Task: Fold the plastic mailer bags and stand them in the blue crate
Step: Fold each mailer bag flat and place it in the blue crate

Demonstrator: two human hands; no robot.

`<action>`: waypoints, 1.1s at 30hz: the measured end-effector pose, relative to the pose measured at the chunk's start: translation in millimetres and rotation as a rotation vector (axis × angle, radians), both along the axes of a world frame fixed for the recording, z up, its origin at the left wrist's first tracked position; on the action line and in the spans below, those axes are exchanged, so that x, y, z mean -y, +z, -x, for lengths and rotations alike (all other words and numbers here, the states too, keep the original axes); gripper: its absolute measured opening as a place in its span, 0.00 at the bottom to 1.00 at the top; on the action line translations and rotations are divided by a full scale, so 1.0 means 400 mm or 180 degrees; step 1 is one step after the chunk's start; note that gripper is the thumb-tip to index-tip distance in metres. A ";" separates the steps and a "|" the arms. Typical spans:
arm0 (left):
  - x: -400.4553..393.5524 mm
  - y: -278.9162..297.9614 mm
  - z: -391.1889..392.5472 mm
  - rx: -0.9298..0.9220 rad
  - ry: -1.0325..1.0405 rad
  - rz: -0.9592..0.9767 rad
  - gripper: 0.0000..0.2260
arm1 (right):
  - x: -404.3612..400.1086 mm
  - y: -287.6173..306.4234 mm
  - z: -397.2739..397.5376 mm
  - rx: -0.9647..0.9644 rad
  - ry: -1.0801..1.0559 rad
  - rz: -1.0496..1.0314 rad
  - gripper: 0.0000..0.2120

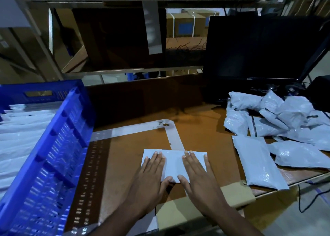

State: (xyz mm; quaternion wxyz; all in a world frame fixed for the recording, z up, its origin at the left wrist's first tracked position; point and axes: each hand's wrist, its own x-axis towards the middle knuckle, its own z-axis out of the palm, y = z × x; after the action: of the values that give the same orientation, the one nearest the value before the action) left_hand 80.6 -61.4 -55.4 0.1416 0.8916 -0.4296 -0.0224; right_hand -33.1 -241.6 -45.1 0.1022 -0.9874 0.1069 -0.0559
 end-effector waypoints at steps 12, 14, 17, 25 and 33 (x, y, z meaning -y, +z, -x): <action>0.018 -0.024 -0.001 0.0358 -0.0246 -0.0074 0.30 | 0.002 -0.030 -0.025 -0.0036 0.0238 -0.0012 0.35; 0.015 -0.025 0.006 0.0361 -0.0226 -0.0057 0.29 | -0.002 -0.031 -0.019 -0.0081 0.0197 0.0040 0.32; 0.020 -0.022 0.004 0.0322 -0.0200 -0.0030 0.28 | -0.001 -0.032 -0.022 -0.0107 0.0211 -0.0028 0.35; 0.019 0.023 -0.002 -0.0631 0.0054 0.0363 0.31 | 0.012 0.004 -0.033 -0.0341 0.0177 -0.0556 0.41; 0.046 0.020 -0.048 -0.0060 0.0133 -0.0129 0.31 | -0.021 -0.002 -0.091 -0.0372 -0.0008 0.0010 0.36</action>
State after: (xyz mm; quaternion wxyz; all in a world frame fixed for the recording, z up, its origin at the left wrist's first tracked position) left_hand 99.6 -79.7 -47.4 0.1279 0.9028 -0.4089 -0.0366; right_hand 3.2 -233.0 -46.1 0.0942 -0.9890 0.1139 0.0016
